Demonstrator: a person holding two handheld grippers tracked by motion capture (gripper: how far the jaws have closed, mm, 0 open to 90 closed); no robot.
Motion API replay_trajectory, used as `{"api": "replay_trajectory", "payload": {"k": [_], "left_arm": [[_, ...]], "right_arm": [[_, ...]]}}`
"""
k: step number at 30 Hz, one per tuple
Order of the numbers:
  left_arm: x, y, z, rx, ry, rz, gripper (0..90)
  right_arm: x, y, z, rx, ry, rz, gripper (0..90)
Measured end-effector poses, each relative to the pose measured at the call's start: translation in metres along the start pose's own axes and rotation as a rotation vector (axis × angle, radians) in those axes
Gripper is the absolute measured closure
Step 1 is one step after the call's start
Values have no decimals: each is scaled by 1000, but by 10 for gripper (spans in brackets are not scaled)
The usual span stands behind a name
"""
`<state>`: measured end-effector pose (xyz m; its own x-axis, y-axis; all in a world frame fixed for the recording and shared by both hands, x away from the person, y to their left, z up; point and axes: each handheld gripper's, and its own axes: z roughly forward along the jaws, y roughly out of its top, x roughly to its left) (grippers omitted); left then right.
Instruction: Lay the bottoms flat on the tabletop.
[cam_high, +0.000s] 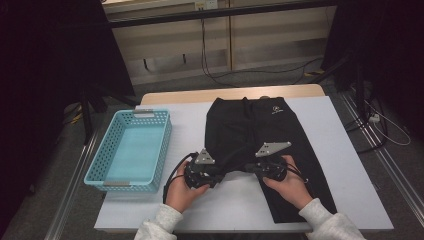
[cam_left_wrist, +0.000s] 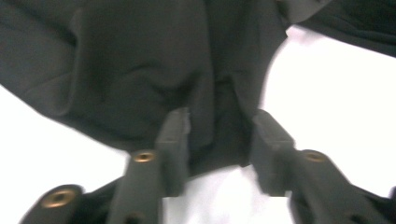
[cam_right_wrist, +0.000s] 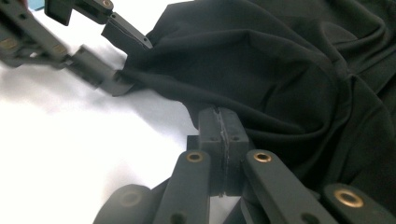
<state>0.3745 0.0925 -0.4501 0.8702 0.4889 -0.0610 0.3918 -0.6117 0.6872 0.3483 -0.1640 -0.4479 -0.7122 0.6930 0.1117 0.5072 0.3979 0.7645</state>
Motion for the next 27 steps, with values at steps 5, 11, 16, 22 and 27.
{"api": "replay_trajectory", "payload": {"k": [5, 11, 16, 22, 27], "left_arm": [[5, 1, -8, -6, 17, -43, 814], [19, 4, -28, -79, 40, -111, 866], [30, 3, -39, -120, 96, -139, 868], [33, 1, -40, -127, 79, -159, 868], [28, 3, -31, -111, 45, -152, 865]], "right_arm": [[1, 1, -3, -14, -8, -10, 899], [2, 2, -7, -24, -15, -27, 897], [1, 1, -12, -34, -13, -25, 897], [2, -2, -18, -16, 14, -26, 891], [11, -4, -13, 7, 49, -57, 824]]}}
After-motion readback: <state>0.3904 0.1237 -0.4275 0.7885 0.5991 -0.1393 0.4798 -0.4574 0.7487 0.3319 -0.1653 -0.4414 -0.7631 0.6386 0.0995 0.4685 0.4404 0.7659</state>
